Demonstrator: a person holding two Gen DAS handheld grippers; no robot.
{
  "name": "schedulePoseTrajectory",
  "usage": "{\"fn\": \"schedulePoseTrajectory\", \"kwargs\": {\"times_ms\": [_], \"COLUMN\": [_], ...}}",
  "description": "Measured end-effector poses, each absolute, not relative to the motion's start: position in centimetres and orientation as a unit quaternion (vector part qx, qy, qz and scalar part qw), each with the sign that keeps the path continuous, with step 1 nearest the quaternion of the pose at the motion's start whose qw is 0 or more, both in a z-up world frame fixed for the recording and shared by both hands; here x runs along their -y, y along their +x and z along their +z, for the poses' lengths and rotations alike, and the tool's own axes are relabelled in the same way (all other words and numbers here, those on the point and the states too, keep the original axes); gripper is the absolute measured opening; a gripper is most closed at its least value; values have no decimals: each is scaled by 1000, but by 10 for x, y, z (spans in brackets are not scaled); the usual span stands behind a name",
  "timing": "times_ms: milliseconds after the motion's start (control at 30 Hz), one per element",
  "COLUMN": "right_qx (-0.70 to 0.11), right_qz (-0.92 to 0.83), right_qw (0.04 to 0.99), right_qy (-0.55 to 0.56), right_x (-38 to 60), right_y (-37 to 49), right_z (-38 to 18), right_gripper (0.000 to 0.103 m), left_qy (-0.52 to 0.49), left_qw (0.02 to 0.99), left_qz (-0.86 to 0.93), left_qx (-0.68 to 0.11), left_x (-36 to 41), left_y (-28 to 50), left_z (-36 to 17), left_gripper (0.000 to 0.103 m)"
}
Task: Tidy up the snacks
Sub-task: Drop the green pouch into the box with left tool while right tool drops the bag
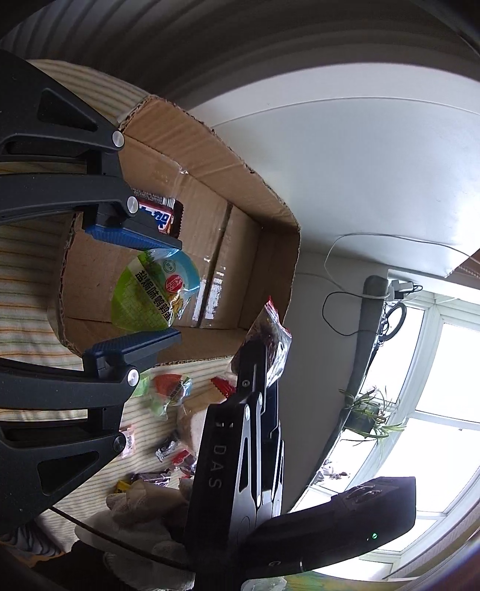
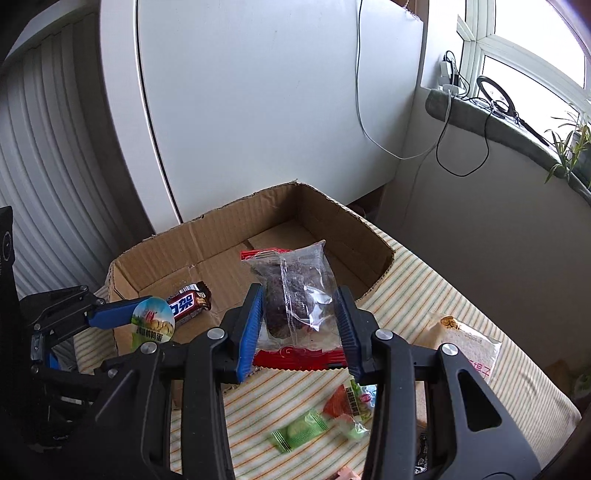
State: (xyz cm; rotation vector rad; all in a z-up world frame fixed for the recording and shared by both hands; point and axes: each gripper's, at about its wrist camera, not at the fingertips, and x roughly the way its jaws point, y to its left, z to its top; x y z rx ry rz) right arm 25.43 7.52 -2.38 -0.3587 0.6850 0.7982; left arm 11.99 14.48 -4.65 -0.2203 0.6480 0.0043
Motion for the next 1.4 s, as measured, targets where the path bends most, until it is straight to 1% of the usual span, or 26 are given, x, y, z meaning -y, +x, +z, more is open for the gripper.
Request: {"fn": "schedulePoseTrajectory", "kwargs": {"times_ms": [267, 600, 700, 767, 900, 1133, 1400], "right_qx": [-344, -348, -349, -349, -345, -337, -321], "right_qz": [385, 389, 389, 388, 387, 386, 381], "right_qw": [841, 837, 837, 837, 840, 843, 853], "right_qy": [-165, -165, -163, -162, -160, -160, -153], "right_x": [-95, -102, -102, -102, -100, -97, -75], "right_y": [269, 273, 274, 275, 274, 267, 250], "right_z": [-39, -47, -47, -46, -43, -35, -14], "right_gripper": [41, 41, 45, 45, 53, 54, 54], "left_qy": [-111, -109, -111, -110, -112, -112, -105], "left_qw": [941, 939, 938, 938, 938, 940, 945], "left_qz": [2, 5, 8, 9, 12, 12, 13], "left_qx": [-321, -327, -327, -327, -327, -323, -310], "left_x": [-147, -146, -146, -146, -147, -146, -137], "left_y": [125, 128, 128, 127, 127, 122, 109], "left_z": [-50, -52, -52, -51, -51, -47, -30], "left_gripper": [40, 41, 41, 42, 42, 42, 42]}}
